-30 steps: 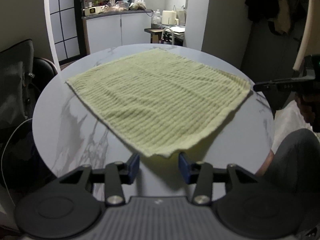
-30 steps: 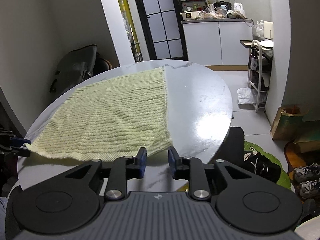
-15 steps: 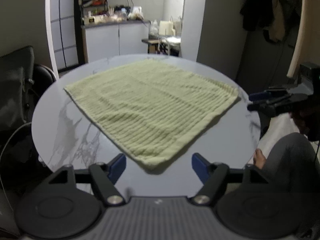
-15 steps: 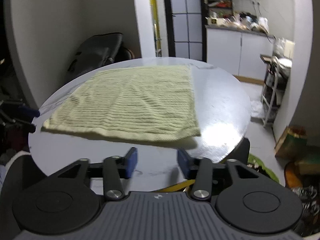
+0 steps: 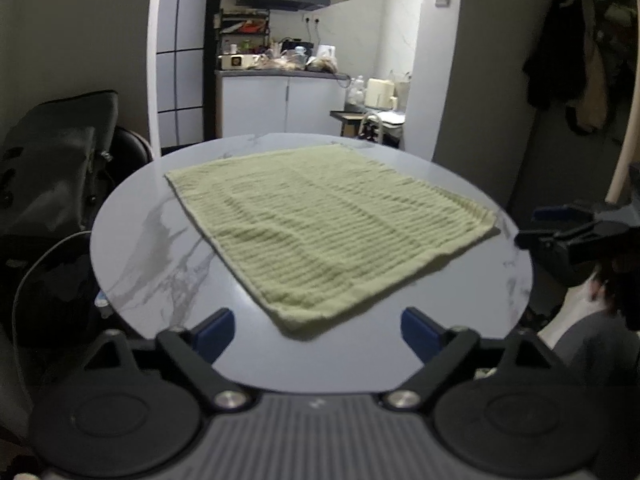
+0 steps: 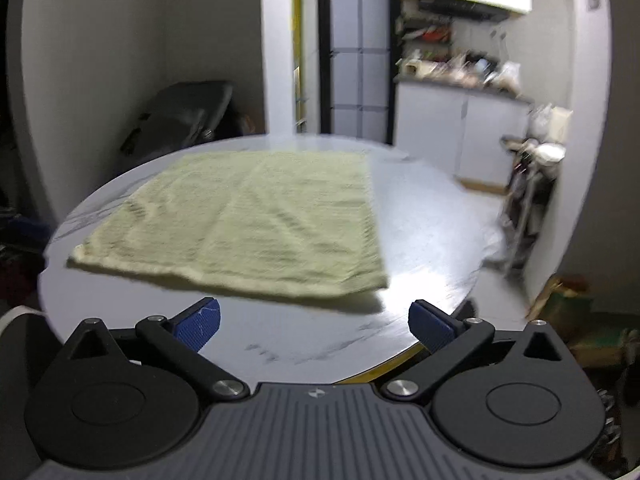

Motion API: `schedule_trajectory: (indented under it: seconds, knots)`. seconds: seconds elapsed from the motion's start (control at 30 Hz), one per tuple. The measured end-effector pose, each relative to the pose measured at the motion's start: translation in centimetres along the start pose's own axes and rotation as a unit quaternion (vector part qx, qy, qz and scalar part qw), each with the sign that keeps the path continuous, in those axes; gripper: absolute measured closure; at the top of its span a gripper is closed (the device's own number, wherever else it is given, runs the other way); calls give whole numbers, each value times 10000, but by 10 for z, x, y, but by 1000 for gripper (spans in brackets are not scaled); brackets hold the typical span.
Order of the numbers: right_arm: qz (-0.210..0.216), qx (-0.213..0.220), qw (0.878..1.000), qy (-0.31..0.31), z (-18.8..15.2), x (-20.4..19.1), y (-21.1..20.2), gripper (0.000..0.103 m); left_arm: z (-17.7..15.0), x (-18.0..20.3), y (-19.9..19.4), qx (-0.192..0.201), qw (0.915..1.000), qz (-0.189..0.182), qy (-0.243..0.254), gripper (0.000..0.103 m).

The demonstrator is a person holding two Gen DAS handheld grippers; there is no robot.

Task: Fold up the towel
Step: 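Withdraw both grippers from the flat towel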

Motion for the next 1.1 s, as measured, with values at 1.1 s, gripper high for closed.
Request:
schedule_trajectory:
  seconds: [1.1]
  knots:
    - [422, -611, 9859, -1502, 14, 1, 3, 28, -2, 10, 21, -606, 9975, 371, 26, 7]
Point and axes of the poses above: each gripper's, at about its wrist camera, not at the fingertips, and y roughly the way its jaws point, x to its right, z to its top, the point moved 5 cm from there along y, roughly the way its jaws point, and after that the axes turned 6 degrees about -y, right-handed, at the moved point
